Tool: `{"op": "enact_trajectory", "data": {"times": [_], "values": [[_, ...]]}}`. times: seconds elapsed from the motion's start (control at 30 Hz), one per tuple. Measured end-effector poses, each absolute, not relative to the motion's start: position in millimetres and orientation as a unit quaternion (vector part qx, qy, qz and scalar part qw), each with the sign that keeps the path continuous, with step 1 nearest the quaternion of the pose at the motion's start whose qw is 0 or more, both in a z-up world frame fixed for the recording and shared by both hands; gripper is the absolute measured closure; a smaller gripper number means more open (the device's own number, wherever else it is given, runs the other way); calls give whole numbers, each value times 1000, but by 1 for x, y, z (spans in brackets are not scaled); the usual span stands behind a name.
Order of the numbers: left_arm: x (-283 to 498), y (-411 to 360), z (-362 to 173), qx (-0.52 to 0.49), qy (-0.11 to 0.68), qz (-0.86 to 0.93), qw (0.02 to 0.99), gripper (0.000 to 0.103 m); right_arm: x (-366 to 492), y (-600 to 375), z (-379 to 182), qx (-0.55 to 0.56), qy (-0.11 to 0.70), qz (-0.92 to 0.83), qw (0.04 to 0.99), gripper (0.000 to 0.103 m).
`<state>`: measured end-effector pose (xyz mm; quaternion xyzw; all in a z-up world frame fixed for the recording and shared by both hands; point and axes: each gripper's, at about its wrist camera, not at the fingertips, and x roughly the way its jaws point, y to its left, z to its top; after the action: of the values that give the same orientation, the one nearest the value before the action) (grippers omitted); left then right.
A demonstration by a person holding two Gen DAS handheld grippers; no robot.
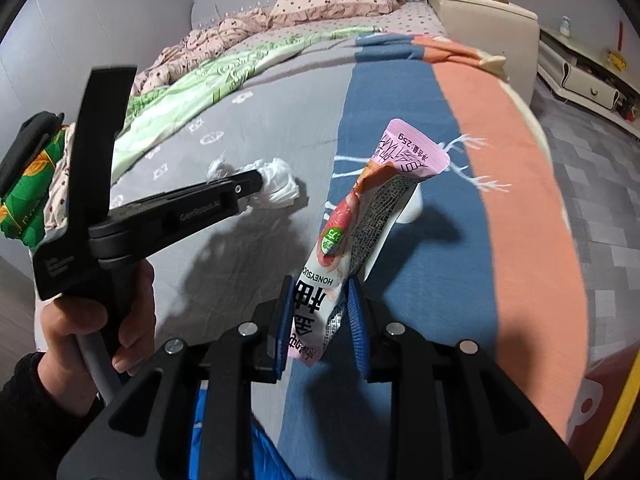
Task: Collect trash
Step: 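Grasp the white tissue left while the right grasps the snack wrapper, then carry both to the yellow bin and open both grippers over it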
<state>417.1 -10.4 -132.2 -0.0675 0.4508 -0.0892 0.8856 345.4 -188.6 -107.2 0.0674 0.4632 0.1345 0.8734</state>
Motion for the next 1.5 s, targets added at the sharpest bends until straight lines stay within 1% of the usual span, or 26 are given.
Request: {"op": "enact_trajectory", "data": {"times": [0.23,0.4,0.6,1.03,1.3,1.5], "values": [[390,-19,-94,-63,433,-93,895,72,309,-225,-61,88,430,124,890,78],[364,-34,-56,-54,409,-99,906,72,278,-253,-21,103,396,113,906,78],[329,-59,-8,-49,379,-122,916,72,239,-287,25,109,353,96,924,78],[267,-126,69,-38,323,-195,925,72,162,-369,102,127,273,51,952,78],[243,-182,98,-26,301,-247,921,72,121,-435,142,135,234,5,963,78],[239,-227,99,-19,306,-280,910,71,103,-481,145,147,233,-27,961,77]]}}
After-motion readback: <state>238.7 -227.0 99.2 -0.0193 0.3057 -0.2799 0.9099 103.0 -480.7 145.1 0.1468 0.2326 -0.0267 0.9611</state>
